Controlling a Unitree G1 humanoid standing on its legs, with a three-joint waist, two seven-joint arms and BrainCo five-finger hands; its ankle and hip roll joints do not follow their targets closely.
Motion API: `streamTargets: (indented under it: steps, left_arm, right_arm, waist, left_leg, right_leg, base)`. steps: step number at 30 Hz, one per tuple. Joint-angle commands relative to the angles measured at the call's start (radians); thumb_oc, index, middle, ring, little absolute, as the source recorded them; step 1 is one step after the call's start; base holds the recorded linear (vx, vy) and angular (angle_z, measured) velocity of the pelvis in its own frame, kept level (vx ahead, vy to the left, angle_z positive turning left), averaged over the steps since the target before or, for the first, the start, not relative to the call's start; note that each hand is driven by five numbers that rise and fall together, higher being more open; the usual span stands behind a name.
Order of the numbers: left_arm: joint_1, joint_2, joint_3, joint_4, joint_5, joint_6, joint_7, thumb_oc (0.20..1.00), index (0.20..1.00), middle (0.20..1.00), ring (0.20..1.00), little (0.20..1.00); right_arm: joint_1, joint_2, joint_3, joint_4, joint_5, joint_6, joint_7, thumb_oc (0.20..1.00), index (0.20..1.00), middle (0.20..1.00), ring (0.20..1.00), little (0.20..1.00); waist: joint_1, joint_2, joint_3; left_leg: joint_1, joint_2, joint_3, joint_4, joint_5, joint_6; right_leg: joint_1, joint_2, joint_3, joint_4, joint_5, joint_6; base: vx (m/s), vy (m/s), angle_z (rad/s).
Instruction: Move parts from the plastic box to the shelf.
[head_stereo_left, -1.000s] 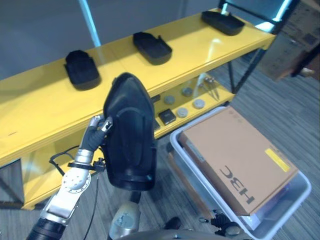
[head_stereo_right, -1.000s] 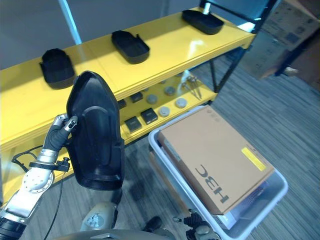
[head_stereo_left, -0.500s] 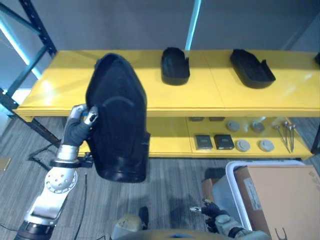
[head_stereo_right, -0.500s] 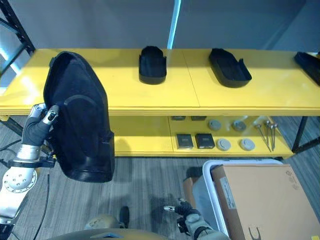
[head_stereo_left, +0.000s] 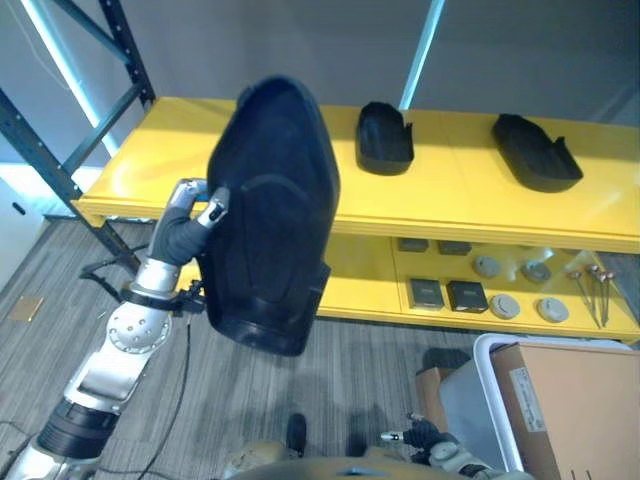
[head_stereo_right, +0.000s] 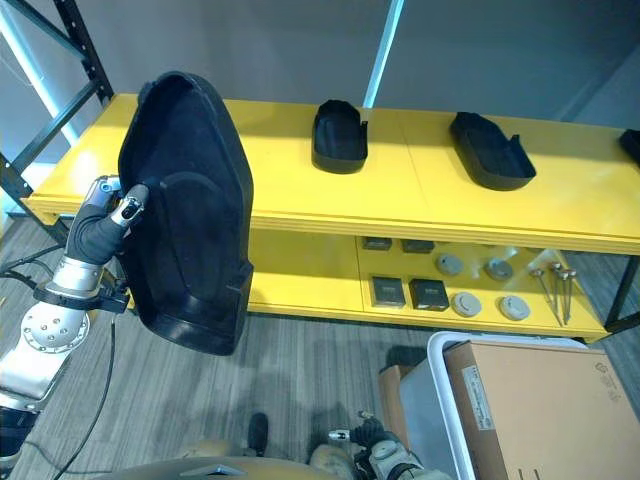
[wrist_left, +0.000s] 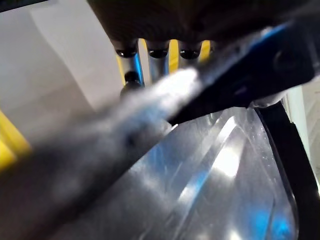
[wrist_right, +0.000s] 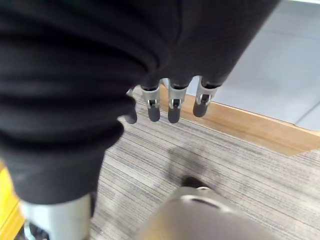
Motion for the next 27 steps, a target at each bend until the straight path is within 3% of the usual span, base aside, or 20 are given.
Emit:
streamTargets:
  steps: [1,5,6,7,10,11,13,14,15,16,17,19,21,23,24,25,27]
  left_arm:
    - [-0.015,-0.006,0.011,-0.064,-0.041,-0.051,0.004,0.2,0.2,0.2,0.2,0.2]
    - [-0.002,-0.017,0.017,-0.074,-0.067,-0.048,-0.008,0.2,0.2,0.2,0.2,0.2]
    - [0.015,-0.032,0.028,-0.071,-0.086,-0.05,-0.003,0.2,0.2,0.2,0.2,0.2]
    - [0.025,-0.038,0.037,-0.075,-0.091,-0.045,0.0,0.2,0.2,0.2,0.2,0.2]
    - [0.023,-0.052,0.04,-0.071,-0.109,-0.042,-0.003,0.2,0.2,0.2,0.2,0.2]
    - [0.015,-0.057,0.034,-0.062,-0.114,-0.04,-0.002,0.2,0.2,0.2,0.2,0.2]
    - [0.015,-0.065,0.027,-0.058,-0.128,-0.036,-0.019,0.2,0.2,0.2,0.2,0.2]
    - [0.016,-0.066,0.027,-0.059,-0.129,-0.035,-0.02,0.2,0.2,0.2,0.2,0.2]
    - [0.027,-0.059,0.034,-0.059,-0.146,-0.036,-0.035,0.2,0.2,0.2,0.2,0.2]
    - [0.027,-0.056,0.039,-0.053,-0.15,-0.034,-0.028,0.2,0.2,0.2,0.2,0.2]
    - [0.023,-0.046,0.047,-0.048,-0.151,-0.033,-0.019,0.2,0.2,0.2,0.2,0.2]
    - [0.025,-0.039,0.057,-0.039,-0.148,-0.024,0.003,0.2,0.2,0.2,0.2,0.2]
    - [0.041,-0.044,0.07,-0.052,-0.153,-0.027,0.004,0.2,0.2,0.2,0.2,0.2]
    - [0.053,-0.045,0.077,-0.059,-0.15,-0.02,0.0,0.2,0.2,0.2,0.2,0.2]
    - [0.057,-0.041,0.078,-0.066,-0.147,-0.021,-0.008,0.2,0.2,0.2,0.2,0.2]
    - [0.062,-0.019,0.093,-0.071,-0.134,-0.019,-0.007,0.2,0.2,0.2,0.2,0.2]
    - [0.068,-0.003,0.106,-0.074,-0.131,-0.018,-0.005,0.2,0.2,0.2,0.2,0.2]
  right_arm:
    - [-0.037,-0.007,0.03,-0.008,0.036,-0.003,-0.024,1.0,1.0,1.0,1.0,1.0]
    - [-0.038,-0.004,0.039,-0.01,0.024,0.006,-0.02,1.0,1.0,1.0,1.0,1.0]
    - [-0.042,-0.003,0.041,-0.015,0.029,0.005,-0.018,1.0,1.0,1.0,1.0,1.0]
    - [-0.04,-0.007,0.04,-0.019,0.031,0.002,-0.02,1.0,1.0,1.0,1.0,1.0]
    - [-0.041,-0.03,0.027,-0.027,0.047,0.001,-0.029,1.0,1.0,1.0,1.0,1.0]
    - [-0.038,-0.037,0.02,-0.024,0.049,0.002,-0.032,1.0,1.0,1.0,1.0,1.0]
    - [-0.033,-0.048,0.01,-0.013,0.051,0.005,-0.033,1.0,1.0,1.0,1.0,1.0]
    - [-0.033,-0.048,0.01,-0.012,0.051,0.005,-0.032,1.0,1.0,1.0,1.0,1.0]
    - [-0.021,-0.057,-0.015,0.002,0.062,0.009,-0.037,1.0,1.0,1.0,1.0,1.0]
    - [-0.014,-0.059,-0.023,0.001,0.069,0.008,-0.039,1.0,1.0,1.0,1.0,1.0]
    - [-0.005,-0.063,-0.036,-0.003,0.086,0.009,-0.041,1.0,1.0,1.0,1.0,1.0]
    - [0.004,-0.064,-0.045,-0.006,0.103,0.01,-0.043,1.0,1.0,1.0,1.0,1.0]
    - [0.0,-0.062,-0.047,-0.007,0.1,0.011,-0.049,1.0,1.0,1.0,1.0,1.0]
    - [0.002,-0.059,-0.047,-0.006,0.092,0.013,-0.049,1.0,1.0,1.0,1.0,1.0]
    - [0.005,-0.057,-0.054,-0.008,0.087,0.014,-0.049,1.0,1.0,1.0,1.0,1.0]
    - [0.018,-0.05,-0.074,-0.008,0.071,0.025,-0.052,1.0,1.0,1.0,1.0,1.0]
    - [0.021,-0.039,-0.081,-0.008,0.069,0.031,-0.054,1.0,1.0,1.0,1.0,1.0]
  waist:
    - [-0.026,-0.024,0.006]
    - [-0.023,-0.033,0.022]
    - [-0.024,-0.03,0.014]
    - [-0.023,-0.026,0.02]
    - [-0.012,-0.03,0.056]
    - [-0.012,-0.031,0.066]
    - [-0.017,-0.039,0.063]
    - [-0.015,-0.038,0.064]
    - [-0.015,-0.045,0.055]
    - [-0.016,-0.042,0.055]
    - [-0.02,-0.036,0.055]
    - [-0.018,-0.019,0.056]
    - [-0.013,0.002,0.048]
    - [-0.014,0.007,0.042]
    - [-0.019,0.008,0.035]
    - [-0.025,0.0,0.032]
    - [-0.024,-0.012,0.031]
  left_leg:
    - [0.111,0.009,-0.087,0.035,-0.193,-0.037]
    - [0.125,0.01,-0.108,0.057,-0.215,-0.048]
    - [0.123,0.009,-0.096,0.106,-0.242,-0.055]
    - [0.096,0.005,-0.071,0.183,-0.243,-0.079]
    - [-0.042,0.01,0.009,0.468,-0.167,-0.179]
    - [-0.093,0.035,0.031,0.548,-0.158,-0.197]
    - [-0.11,0.13,0.09,0.518,-0.171,-0.177]
    - [-0.105,0.132,0.091,0.516,-0.174,-0.177]
    - [-0.075,0.216,0.099,0.371,-0.189,-0.166]
    - [-0.08,0.258,0.086,0.311,-0.162,-0.172]
    - [-0.086,0.312,0.066,0.229,-0.101,-0.188]
    - [-0.079,0.357,0.011,0.1,-0.018,-0.216]
    - [-0.06,0.347,-0.044,0.051,-0.022,-0.231]
    - [-0.056,0.336,-0.053,0.059,-0.035,-0.231]
    - [-0.052,0.317,-0.05,0.071,-0.055,-0.226]
    - [-0.051,0.265,-0.041,0.119,-0.105,-0.203]
    - [-0.054,0.23,-0.027,0.144,-0.131,-0.18]
  right_leg:
    - [0.024,-0.003,-0.066,-0.15,0.13,0.051]
    - [0.043,-0.017,-0.11,-0.162,0.129,0.038]
    - [0.054,-0.013,-0.115,-0.16,0.113,0.027]
    - [0.071,-0.014,-0.119,-0.168,0.107,0.021]
    - [0.12,-0.038,-0.146,-0.178,0.093,0.0]
    - [0.13,-0.044,-0.162,-0.178,0.086,-0.007]
    - [0.155,-0.063,-0.191,-0.179,0.072,-0.007]
    - [0.157,-0.062,-0.19,-0.18,0.071,-0.007]
    - [0.188,-0.083,-0.197,-0.19,0.059,0.004]
    - [0.192,-0.091,-0.198,-0.189,0.053,0.012]
    - [0.198,-0.096,-0.193,-0.191,0.043,0.02]
    - [0.208,-0.096,-0.176,-0.2,0.034,0.029]
    - [0.219,-0.106,-0.162,-0.203,0.036,0.043]
    - [0.227,-0.114,-0.158,-0.207,0.041,0.051]
    - [0.234,-0.139,-0.158,-0.211,0.057,0.063]
    - [0.242,-0.197,-0.138,-0.206,0.101,0.091]
    - [0.23,-0.229,-0.117,-0.191,0.118,0.103]
  base:
    - [0.16,-0.121,0.85]
    - [0.14,-0.133,0.58]
    - [0.19,-0.085,0.36]
    - [0.23,-0.105,0.2]
    - [0.05,-0.044,0.07]
    - [0.04,-0.023,0.29]
    - [0.1,0.023,0.42]
    - [0.2,0.132,0.69]
    - [0.2,0.185,0.6]
    - [0.26,0.278,0.38]
    - [0.18,0.256,0.06]
    - [0.16,0.255,0.03]
    - [0.15,0.317,-0.17]
    - [0.11,0.251,-0.32]
    - [0.16,0.467,-0.26]
    - [0.19,0.599,-0.15]
    - [0.11,0.39,-0.11]
